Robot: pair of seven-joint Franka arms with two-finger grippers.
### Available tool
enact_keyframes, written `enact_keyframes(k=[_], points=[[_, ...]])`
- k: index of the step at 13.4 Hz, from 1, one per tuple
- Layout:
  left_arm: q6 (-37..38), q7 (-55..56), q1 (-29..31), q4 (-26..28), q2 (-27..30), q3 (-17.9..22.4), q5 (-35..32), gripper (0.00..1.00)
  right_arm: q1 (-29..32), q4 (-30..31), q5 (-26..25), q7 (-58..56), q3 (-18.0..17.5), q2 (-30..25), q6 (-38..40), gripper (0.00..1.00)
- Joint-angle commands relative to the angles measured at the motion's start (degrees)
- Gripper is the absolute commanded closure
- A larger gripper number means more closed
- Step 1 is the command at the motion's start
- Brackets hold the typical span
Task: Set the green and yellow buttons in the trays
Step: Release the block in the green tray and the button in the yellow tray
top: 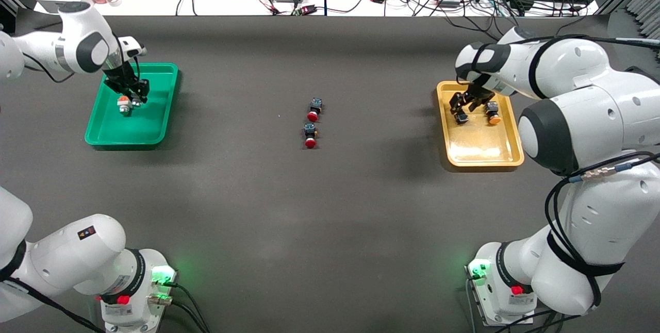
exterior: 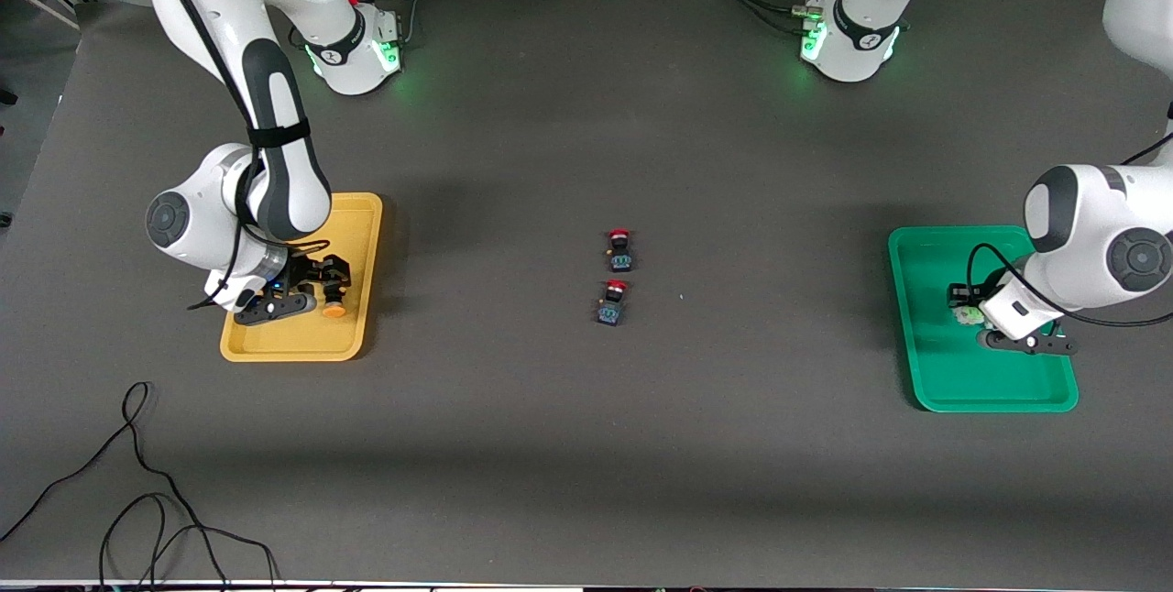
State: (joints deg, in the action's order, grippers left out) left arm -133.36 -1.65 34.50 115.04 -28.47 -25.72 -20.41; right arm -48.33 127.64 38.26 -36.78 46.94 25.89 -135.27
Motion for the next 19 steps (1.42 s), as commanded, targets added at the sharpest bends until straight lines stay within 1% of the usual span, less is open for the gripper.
enact_keyframes(k=[1, 3, 5, 6, 7, 8, 11, 13, 14, 16, 18, 19], points=[[-5.31, -0.81, 0.92, 1.5, -1.93, 1.11, -2.87, 1.0, -1.49, -3.79, -1.51, -0.14, 4.2, -1.19, 6.57, 0.0], [-6.47, -0.81, 0.92, 1.41, -2.64, 1.46, -3.14, 1.0, -1.85, -8.52, -6.16, 0.82, 6.93, -2.07, 13.41, 0.0], [-6.47, -0.46, 0.92, 1.41, -2.65, 1.46, -3.14, 1.0, -2.03, -16.15, -11.08, 4.85, 9.57, -2.25, 23.86, 0.0], [-6.3, -0.03, 0.83, 1.24, -2.65, 1.46, -3.05, 1.0, -2.03, -19.67, -12.76, 5.57, 10.71, -2.42, 28.96, 0.0], [-5.86, -0.02, 0.74, 1.06, -2.65, 1.46, -3.14, 0.57, -2.11, -22.23, -13.21, 5.75, 11.68, -2.43, 32.4, 0.0], [-5.85, -0.11, 0.74, 1.06, -2.65, 1.38, -3.14, 0.01, -2.2, -24.69, -13.39, 6.1, 12.3, -2.43, 34.96, 0.0], [-5.33, -0.02, 0.74, 0.8, -2.12, 1.37, -3.05, 0.0, -2.11, -32.08, -16.02, 6.98, 13.88, -2.51, 43.48, 0.0], [-4.02, -0.54, 0.83, -0.16, -1.16, 1.29, -2.97, 0.0, -2.11, -35.95, -17.43, 6.98, 15.11, -2.51, 47.27, 0.0], [-0.7, -0.72, 0.83, -1.65, -0.46, 1.03, -2.7, 0.0, -2.2, -37.1, -17.52, 6.98, 15.29, -2.51, 48.51, 0.0], [8.42, -0.72, 0.48, -5.86, 1.48, -0.29, -2.18, 0.0, -2.2, -39.39, -18.13, 6.98, 15.64, -2.6, 50.53, 0.0], [20.01, -0.9, 0.92, -11.65, 2.45, -3.1, -0.69, 0.0, -2.2, -40.89, -19.28, 7.76, 15.55, -3.04, 52.03, 0.0], [26.77, -1.07, 0.74, -15.6, 2.97, -3.89, 0.97, 0.0, -2.12, -41.33, -19.89, 10.12, 15.12, -4.0, 52.56, 0.0]])
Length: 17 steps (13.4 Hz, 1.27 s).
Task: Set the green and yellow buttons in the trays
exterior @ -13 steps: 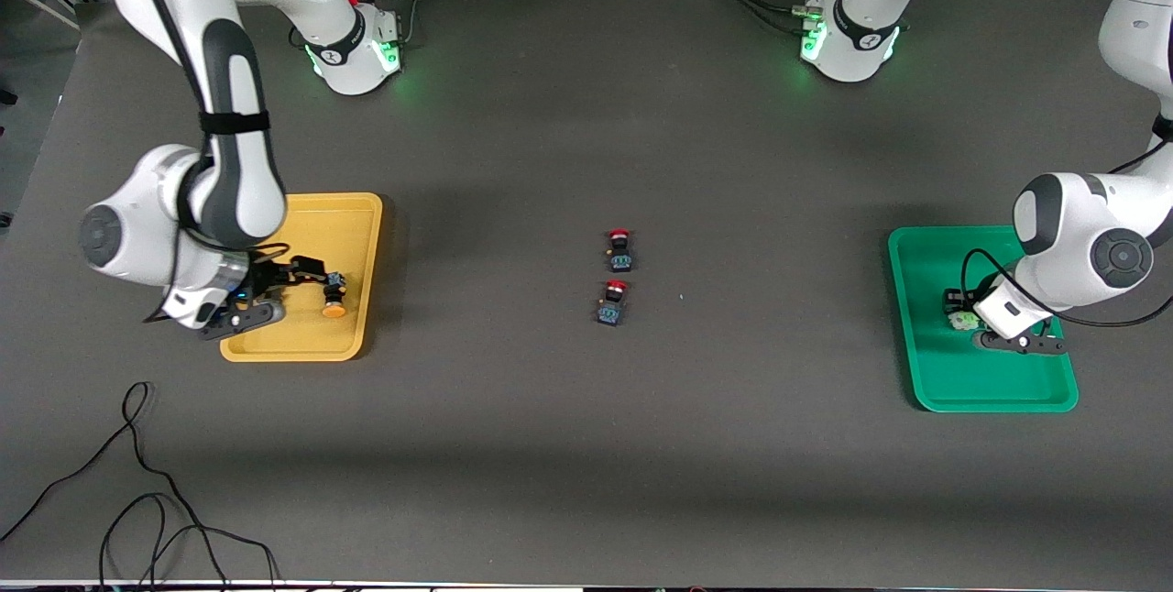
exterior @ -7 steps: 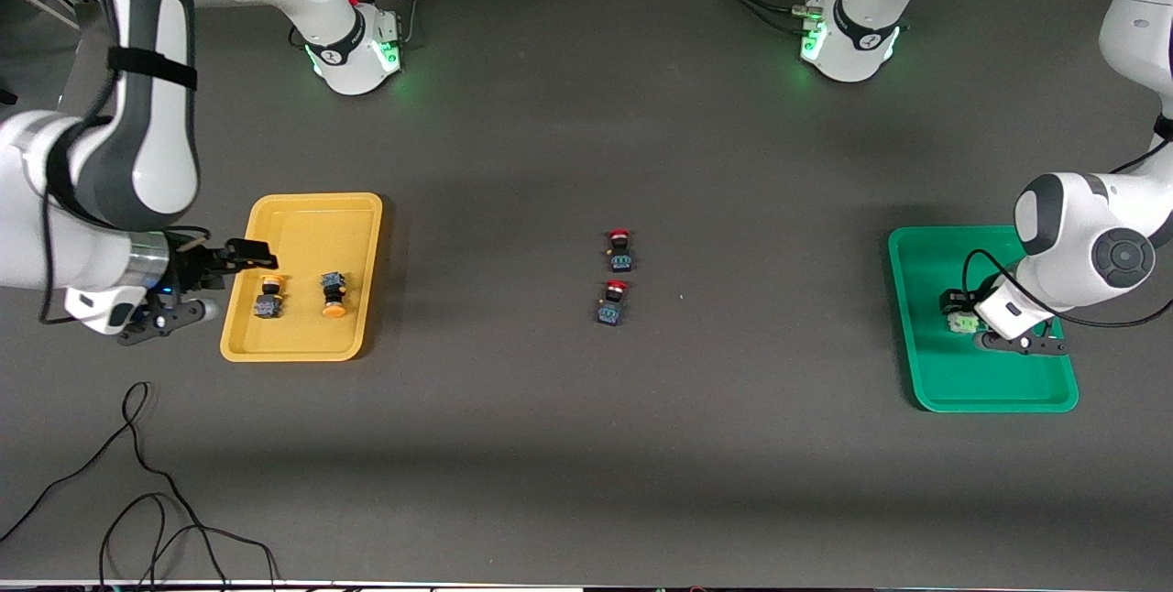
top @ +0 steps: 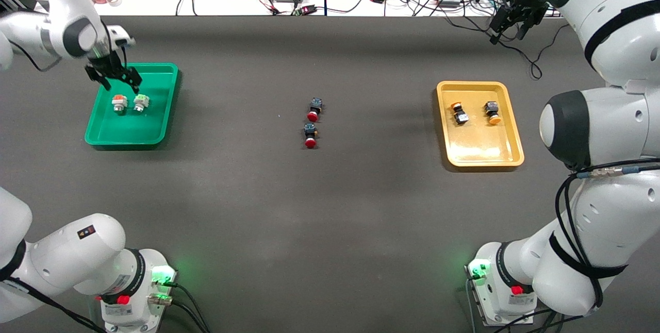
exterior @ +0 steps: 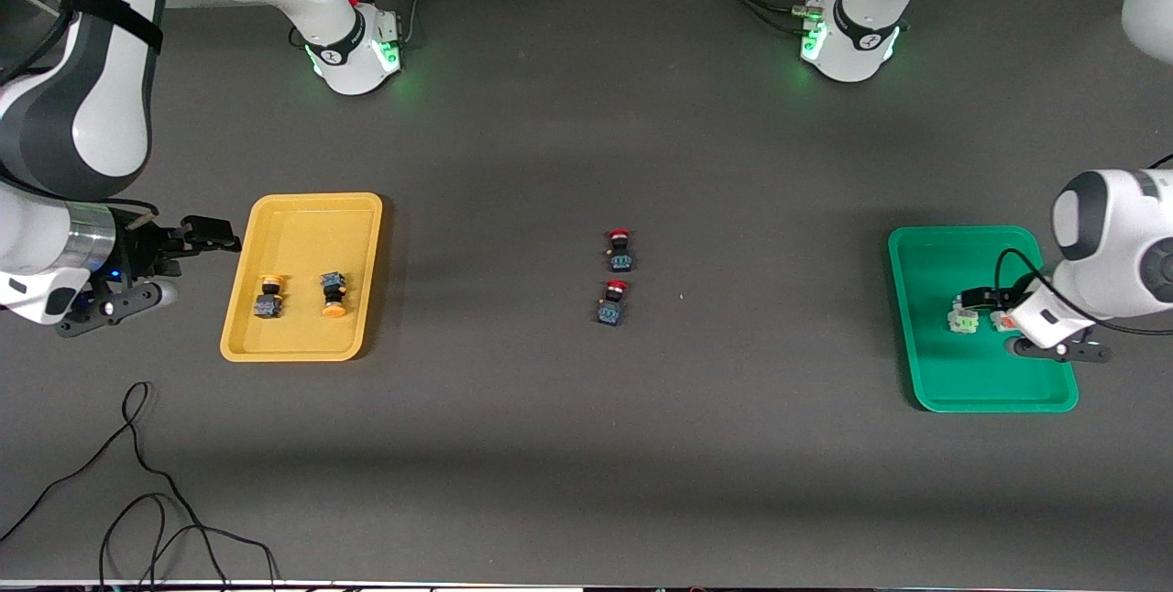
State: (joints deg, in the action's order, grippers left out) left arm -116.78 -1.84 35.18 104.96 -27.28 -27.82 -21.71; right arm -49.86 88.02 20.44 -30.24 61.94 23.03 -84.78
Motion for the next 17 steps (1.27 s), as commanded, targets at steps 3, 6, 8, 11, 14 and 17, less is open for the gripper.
enact_keyframes(k=[3, 6, 8, 11, 14, 17], points=[[27.43, -0.71, -0.02, -18.35, 2.41, -5.66, 3.87, 0.0, 3.16, -1.37, -8.02, 10.61, -8.72, -7.19, 2.16, 0.0], [38.7, -0.8, -0.2, -29.43, 2.5, -8.04, 4.57, 0.0, 15.18, 0.56, -14.44, 18.88, -26.89, -13.87, 2.07, 0.0], [45.12, -1.06, -0.28, -35.94, 2.5, -10.14, 4.57, 0.0, 25.03, 1.79, -16.48, 21.35, -38.51, -16.52, 2.07, 0.0], [50.15, -0.54, -0.46, -39.75, 3.19, -12.26, 4.49, 0.0, 39.96, 3.99, -17.97, 22.24, -53.45, -19.94, 1.81, 0.0], [50.6, 0.34, -1.77, -39.4, 5.13, -12.44, 4.57, 0.0, 53.86, 4.79, -18.59, 22.33, -65.6, -21.45, 1.72, 0.0], [50.69, 0.34, -2.13, -39.13, 5.22, -12.87, 4.75, 0.0, 56.89, 4.79, -19.55, 22.41, -68.18, -21.71, 1.72, 0.0]])
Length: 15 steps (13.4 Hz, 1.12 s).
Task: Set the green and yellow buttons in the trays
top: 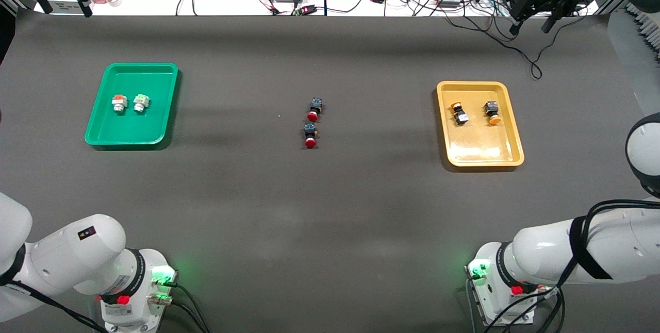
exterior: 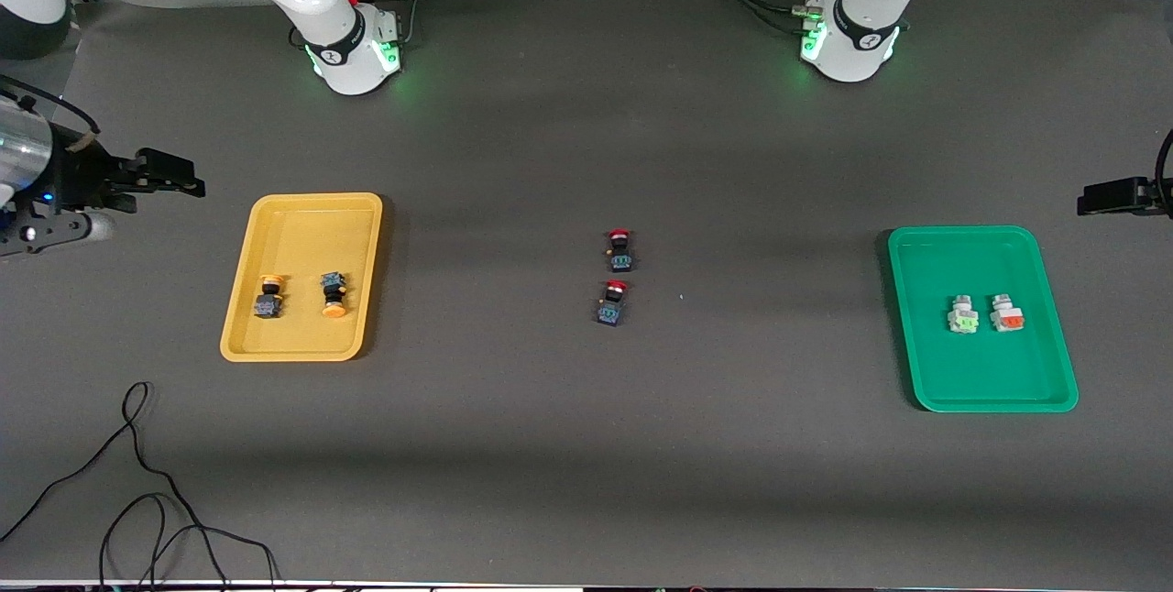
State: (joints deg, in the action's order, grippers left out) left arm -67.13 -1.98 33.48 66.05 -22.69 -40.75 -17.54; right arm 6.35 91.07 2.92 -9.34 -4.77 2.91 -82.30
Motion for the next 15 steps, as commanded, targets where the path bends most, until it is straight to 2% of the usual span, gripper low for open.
enact_keyframes(k=[1, 5, 7, 8, 10, 11, 13, 14, 15], points=[[1.12, 0.48, -0.35, -0.22, 0.72, -0.2, 0.58, 0.0, 0.51, 1.57, -3.17, 2.04, -1.56, -1.51, -0.76, 0.0], [0.43, 0.3, -0.52, 2.05, 2.55, 0.32, 0.67, 0.0, 0.5, -2.2, -3.36, 2.75, -1.38, 1.38, -1.02, 0.0], [0.42, 0.31, -2.18, 3.04, 3.44, 1.8, 0.67, 0.0, 0.5, -4.66, -3.27, 2.75, -1.12, 2.88, -1.19, 0.0], [0.51, 0.31, -5.15, 2.95, 3.53, 4.95, 0.67, 0.0, 0.16, -5.89, -3.36, 3.01, -1.03, 3.67, -1.11, 0.0], [0.77, 0.22, -14.79, 2.86, 4.84, 15.12, 1.54, 0.0, -1.68, -5.9, -3.71, 4.58, 0.45, 3.59, -1.11, 0.0], [0.95, 0.39, -20.15, 2.86, 5.28, 20.74, 2.85, 0.0, -3.08, -5.82, -3.71, 5.11, 1.86, 3.59, -1.19, 0.0], [0.69, 0.22, -31.75, 3.03, 6.68, 35.14, 7.15, 0.0, -3.1, -5.82, -3.8, 5.12, 2.05, 3.68, -1.19, 0.0], [-0.36, 0.22, -35.9, 3.82, 7.74, 40.78, 10.13, 0.0, -2.84, -5.9, -3.8, 5.21, 2.05, 3.68, -1.19, 0.0], [-2.2, 0.13, -37.42, 6.44, 9.31, 42.93, 11.99, 0.0, -2.75, -5.82, -3.8, 5.55, 2.05, 3.68, -1.28, 0.0]])
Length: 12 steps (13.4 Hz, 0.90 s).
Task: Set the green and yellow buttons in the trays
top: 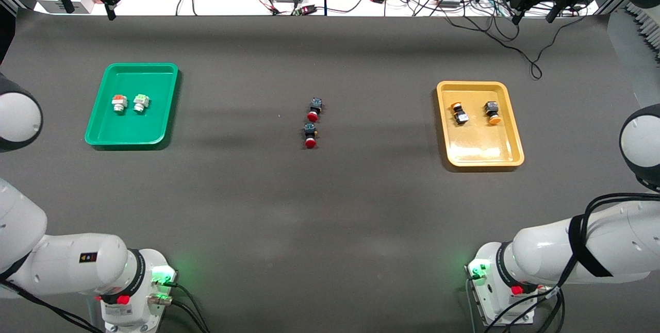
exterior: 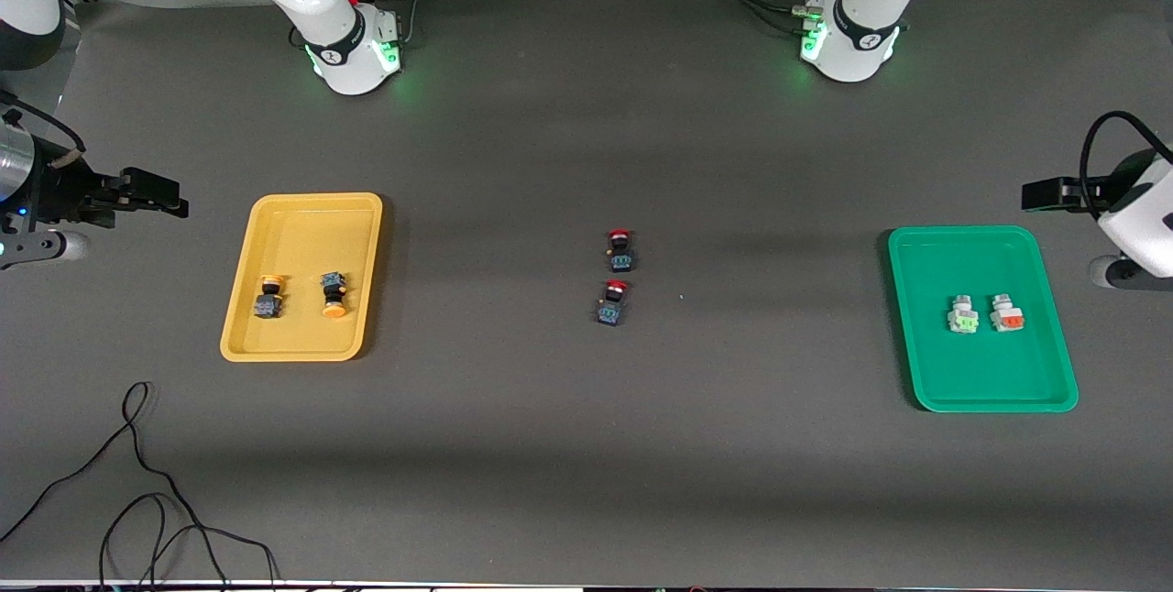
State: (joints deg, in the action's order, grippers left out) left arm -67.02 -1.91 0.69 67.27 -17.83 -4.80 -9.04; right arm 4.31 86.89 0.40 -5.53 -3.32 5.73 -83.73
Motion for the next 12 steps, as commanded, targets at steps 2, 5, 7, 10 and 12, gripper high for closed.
enact_keyframes(k=[2, 5, 7, 10, 12], points=[[-9.41, -0.02, -4.65, 14.25, 10.16, 6.91, 3.68, 0.0, -0.97, -1.64, -1.72, 3.59, 0.6, 0.86, 0.14, 0.0], [-20.04, -0.28, -4.73, 27.78, 18.42, 6.65, 3.77, 0.0, -1.41, -1.03, -1.9, 3.77, 0.6, -0.19, 0.41, 0.0], [-23.67, -0.37, -3.86, 32.73, 21.25, 4.89, 3.77, 0.0, -1.41, 0.11, -1.9, 3.86, 0.77, -1.07, 0.41, 0.0], [-25.53, -0.37, -3.77, 34.16, 21.79, 4.36, 3.77, 0.0, -1.94, 0.47, -1.81, 3.86, 1.56, -1.6, 0.41, 0.0], [-25.44, -0.37, -3.86, 34.07, 21.26, 4.18, 3.77, 0.0, -1.94, 0.47, -1.81, 3.86, 1.56, -1.34, 0.41, 0.0]])
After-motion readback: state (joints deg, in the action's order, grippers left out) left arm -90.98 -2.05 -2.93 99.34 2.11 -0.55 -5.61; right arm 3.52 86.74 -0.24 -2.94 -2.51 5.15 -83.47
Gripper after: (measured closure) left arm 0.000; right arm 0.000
